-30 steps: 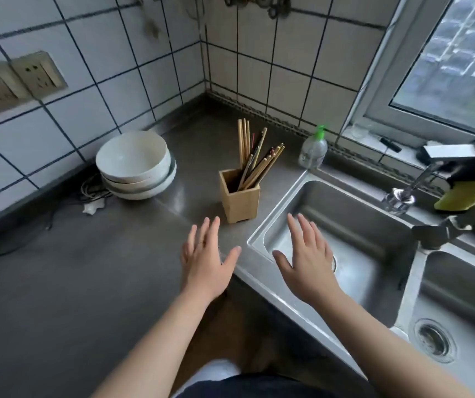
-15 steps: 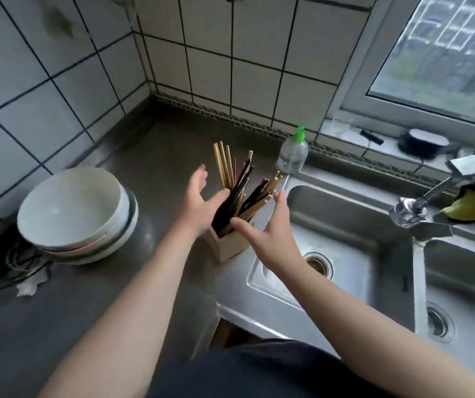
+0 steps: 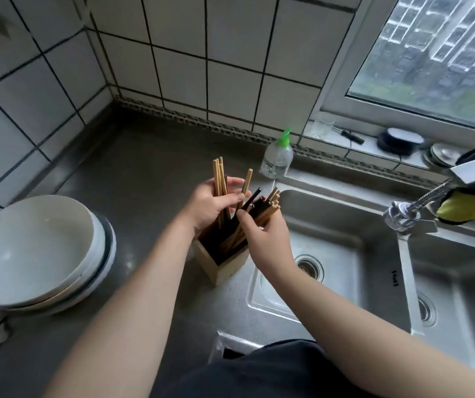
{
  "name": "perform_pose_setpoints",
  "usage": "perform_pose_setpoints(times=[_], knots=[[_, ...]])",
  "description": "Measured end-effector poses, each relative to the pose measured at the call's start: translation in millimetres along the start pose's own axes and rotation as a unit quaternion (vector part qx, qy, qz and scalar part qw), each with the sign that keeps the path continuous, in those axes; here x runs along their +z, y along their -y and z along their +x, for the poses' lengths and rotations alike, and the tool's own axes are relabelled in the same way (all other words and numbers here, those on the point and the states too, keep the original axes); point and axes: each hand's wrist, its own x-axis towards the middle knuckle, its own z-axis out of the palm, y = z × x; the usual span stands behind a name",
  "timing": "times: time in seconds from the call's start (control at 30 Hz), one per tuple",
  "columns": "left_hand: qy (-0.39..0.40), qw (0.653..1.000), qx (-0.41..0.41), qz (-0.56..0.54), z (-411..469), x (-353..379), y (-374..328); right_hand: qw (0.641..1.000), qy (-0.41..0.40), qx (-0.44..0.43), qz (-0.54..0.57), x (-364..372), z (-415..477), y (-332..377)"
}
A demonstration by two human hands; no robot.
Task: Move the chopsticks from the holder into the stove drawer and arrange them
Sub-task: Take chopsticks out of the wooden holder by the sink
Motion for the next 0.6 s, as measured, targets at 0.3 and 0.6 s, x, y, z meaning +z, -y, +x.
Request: perform_pose_setpoints(times=[0.3, 0.6], knots=[[-0.026, 1.0, 0.004, 0.005, -8, 0, 2, 0.997, -0.027, -0.007, 0.072, 5, -2, 1], [-0.14, 0.99, 0.015, 0.019, -19, 10, 6, 0.994, -0.05, -0.022, 0.094, 2, -8, 7]])
